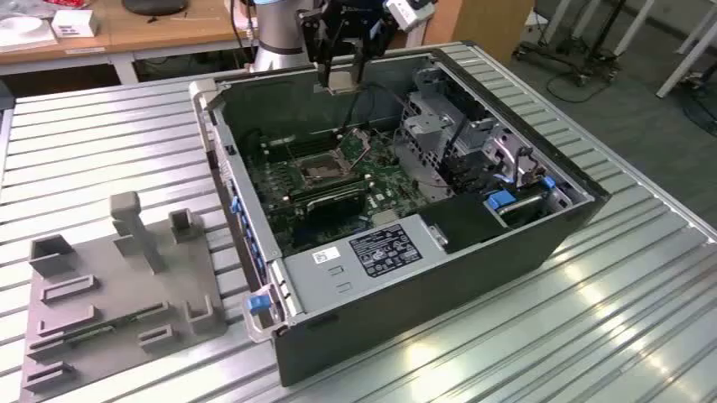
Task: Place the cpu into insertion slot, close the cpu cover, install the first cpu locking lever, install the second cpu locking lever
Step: 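Place the cpu into insertion slot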
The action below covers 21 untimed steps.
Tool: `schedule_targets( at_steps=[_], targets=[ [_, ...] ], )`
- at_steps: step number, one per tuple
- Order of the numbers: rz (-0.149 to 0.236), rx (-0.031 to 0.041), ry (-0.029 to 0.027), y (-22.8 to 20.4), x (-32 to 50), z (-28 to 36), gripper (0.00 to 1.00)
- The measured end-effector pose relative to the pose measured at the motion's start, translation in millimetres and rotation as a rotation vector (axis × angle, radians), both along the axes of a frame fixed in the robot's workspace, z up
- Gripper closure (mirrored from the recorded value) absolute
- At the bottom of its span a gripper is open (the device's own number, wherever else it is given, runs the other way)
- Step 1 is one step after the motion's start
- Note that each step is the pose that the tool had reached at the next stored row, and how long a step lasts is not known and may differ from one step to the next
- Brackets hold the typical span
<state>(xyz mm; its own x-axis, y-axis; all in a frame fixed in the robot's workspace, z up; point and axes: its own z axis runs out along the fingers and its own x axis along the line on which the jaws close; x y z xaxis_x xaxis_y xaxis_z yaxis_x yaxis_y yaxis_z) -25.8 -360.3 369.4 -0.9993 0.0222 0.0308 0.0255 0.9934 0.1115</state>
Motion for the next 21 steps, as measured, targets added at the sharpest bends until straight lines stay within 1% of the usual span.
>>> schedule_targets(
  at_steps=[1,3,8,10,19,21],
  targets=[
    [0.000,0.0001,0.0000,0.0,0.0,0.0,0.46],
    [0.000,0.0000,0.0000,-2.0,0.0,0.0,0.46],
    [0.000,0.0000,0.0000,-2.1,0.0,0.0,0.46],
    [0.000,0.0001,0.0000,-6.1,0.0,0.0,0.46],
    [0.000,0.0000,0.0000,-6.3,0.0,0.0,0.46],
    [0.000,0.0001,-0.0001,-6.3,0.0,-0.8,0.46]
  ],
)
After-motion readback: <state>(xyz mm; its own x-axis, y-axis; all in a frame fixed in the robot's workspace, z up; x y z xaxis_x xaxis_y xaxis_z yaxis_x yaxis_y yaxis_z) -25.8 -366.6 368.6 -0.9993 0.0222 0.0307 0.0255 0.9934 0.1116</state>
